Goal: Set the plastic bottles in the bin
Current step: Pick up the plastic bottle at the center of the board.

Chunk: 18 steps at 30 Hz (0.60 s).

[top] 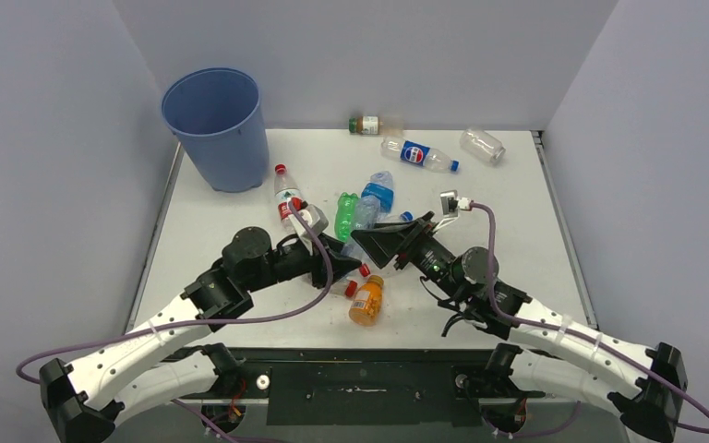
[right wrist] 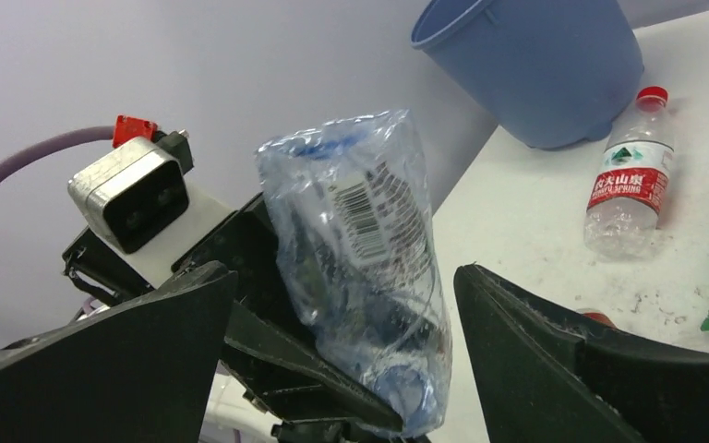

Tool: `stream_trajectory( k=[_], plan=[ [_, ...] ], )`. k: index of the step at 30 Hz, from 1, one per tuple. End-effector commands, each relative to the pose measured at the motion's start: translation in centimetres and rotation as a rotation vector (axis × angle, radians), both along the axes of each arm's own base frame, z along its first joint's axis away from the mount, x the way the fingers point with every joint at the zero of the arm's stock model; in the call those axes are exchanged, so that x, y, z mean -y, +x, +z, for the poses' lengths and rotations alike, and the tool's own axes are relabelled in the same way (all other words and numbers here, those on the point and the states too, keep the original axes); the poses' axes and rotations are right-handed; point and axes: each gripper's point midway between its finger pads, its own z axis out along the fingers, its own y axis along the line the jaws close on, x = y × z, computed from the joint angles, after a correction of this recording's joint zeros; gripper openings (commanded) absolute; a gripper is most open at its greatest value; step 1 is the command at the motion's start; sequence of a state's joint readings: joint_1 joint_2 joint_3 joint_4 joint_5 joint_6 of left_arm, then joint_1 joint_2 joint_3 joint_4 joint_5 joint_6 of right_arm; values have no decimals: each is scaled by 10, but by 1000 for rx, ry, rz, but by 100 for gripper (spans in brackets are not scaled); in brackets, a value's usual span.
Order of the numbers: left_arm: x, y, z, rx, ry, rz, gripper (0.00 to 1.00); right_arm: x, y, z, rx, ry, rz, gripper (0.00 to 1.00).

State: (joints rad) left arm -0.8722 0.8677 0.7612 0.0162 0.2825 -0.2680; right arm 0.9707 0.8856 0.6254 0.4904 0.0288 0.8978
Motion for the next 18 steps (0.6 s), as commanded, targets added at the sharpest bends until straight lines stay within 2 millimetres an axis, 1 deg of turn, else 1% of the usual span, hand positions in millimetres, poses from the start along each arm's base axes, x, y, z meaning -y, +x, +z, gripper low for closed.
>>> stream_trajectory(
  k=[1, 5, 7, 8, 10, 13, 14, 16, 18],
  plan=[
    [-18, 8, 40, 153, 25, 62, 7, 19, -17, 38, 102, -103, 13, 90],
    [-37, 15, 44, 307, 132, 103, 0, 50, -22, 41, 138, -277, -54, 90],
    [-43, 14, 45, 405, 187, 93, 0, 63, -23, 39, 147, -362, -79, 90],
    [-44, 12, 42, 469, 226, 69, 0, 69, -22, 39, 144, -398, -94, 90],
    [-47, 12, 37, 610, 312, 43, 0, 75, -20, 31, 125, -493, -105, 90],
    [-52, 20, 25, 846, 485, 61, 0, 70, -20, 14, 104, -614, -61, 90],
    [-53, 25, 23, 961, 566, 68, 0, 67, -21, 11, 100, -630, -41, 90],
    [-54, 31, 17, 1132, 703, 92, 0, 60, -23, 6, 97, -646, -2, 90],
    [-54, 38, 19, 1296, 817, 144, 0, 52, -26, 0, 91, -669, 44, 90]
  ],
)
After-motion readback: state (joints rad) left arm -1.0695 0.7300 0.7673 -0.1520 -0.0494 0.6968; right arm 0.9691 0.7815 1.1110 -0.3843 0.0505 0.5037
